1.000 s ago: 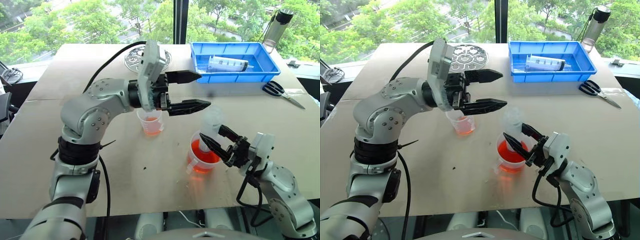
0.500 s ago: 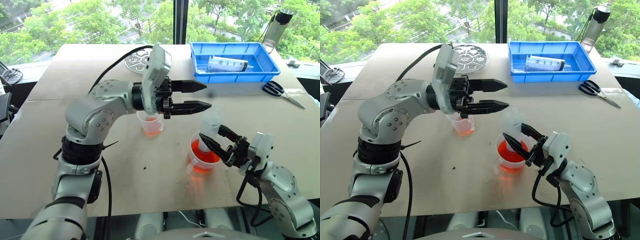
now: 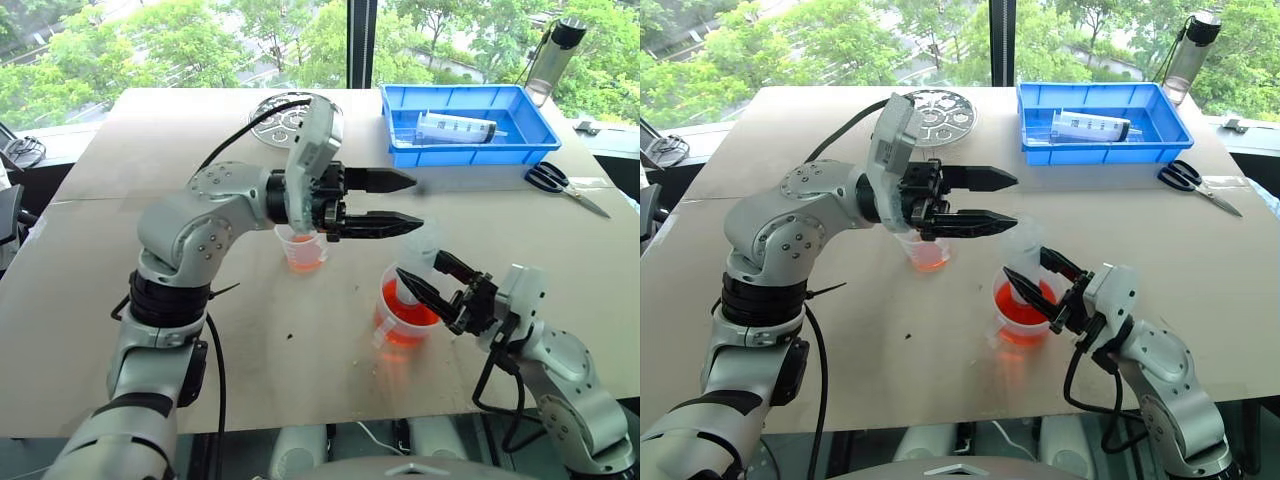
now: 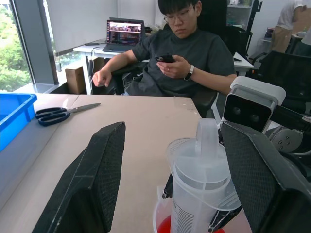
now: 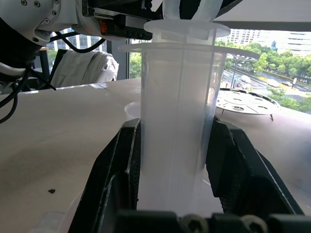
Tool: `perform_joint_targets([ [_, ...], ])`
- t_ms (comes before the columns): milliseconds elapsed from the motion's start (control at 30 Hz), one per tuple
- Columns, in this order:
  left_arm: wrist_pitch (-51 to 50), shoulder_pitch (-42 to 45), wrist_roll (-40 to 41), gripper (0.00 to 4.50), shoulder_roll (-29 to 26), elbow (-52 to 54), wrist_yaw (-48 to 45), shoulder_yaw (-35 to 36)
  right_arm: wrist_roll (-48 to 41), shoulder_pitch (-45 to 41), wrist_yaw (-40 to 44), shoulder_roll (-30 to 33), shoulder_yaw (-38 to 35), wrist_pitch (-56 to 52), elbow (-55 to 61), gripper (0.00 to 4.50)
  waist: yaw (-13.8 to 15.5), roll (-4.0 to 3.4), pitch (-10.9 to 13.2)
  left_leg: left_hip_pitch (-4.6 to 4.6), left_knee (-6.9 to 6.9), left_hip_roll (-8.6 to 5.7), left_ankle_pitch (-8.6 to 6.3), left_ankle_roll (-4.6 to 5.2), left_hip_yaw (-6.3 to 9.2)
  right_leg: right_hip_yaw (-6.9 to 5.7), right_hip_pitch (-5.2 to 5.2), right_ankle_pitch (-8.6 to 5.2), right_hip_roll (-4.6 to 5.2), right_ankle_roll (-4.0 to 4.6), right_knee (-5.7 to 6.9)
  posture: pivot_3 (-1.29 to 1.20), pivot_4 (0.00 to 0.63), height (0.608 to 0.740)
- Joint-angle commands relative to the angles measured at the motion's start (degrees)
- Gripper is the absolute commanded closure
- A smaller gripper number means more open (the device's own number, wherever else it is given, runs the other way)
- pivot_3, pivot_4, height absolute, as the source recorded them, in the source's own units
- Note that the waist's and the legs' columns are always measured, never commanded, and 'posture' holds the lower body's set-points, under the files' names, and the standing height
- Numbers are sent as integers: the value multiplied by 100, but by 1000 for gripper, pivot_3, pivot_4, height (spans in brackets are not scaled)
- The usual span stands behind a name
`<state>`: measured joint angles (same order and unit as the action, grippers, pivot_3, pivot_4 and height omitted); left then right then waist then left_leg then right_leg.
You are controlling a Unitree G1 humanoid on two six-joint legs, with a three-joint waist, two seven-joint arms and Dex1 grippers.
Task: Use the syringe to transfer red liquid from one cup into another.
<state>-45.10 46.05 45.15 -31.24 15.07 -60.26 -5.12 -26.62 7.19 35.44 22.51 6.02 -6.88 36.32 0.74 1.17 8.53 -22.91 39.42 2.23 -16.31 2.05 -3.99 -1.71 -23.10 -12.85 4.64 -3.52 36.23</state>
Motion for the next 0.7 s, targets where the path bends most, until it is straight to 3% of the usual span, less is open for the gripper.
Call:
perform_joint_targets([
  [33,135,77,-96,1315,-81,91,-170,-28,-43,-55,-21,-10,11,20,269,3025,0,0,0,0,0,0,0,0,0,0,0,0,0,0,0,0,150,740],
  [100,229,21,-191,1315,-116,116,-272,-71,-49,-56,-34,-7,5,9,288,3025,0,0,0,0,0,0,0,0,0,0,0,0,0,0,0,0,150,740],
  [200,250,2,-223,2071,-71,104,-293,-96,-67,-65,-40,0,0,-13,311,3025,5,0,0,0,0,0,0,0,0,0,0,0,0,0,0,0,150,740],
  [367,340,74,-269,4439,19,-1,-434,-184,-99,-89,-28,22,-12,-19,305,3025,5,0,0,0,0,0,0,0,-1,1,0,0,0,0,0,0,150,740],
  [700,544,162,-365,4500,135,-219,-773,-210,-129,-149,19,5,35,-16,249,3028,3,0,0,0,0,0,0,1,-1,1,0,0,0,0,0,0,150,740],
])
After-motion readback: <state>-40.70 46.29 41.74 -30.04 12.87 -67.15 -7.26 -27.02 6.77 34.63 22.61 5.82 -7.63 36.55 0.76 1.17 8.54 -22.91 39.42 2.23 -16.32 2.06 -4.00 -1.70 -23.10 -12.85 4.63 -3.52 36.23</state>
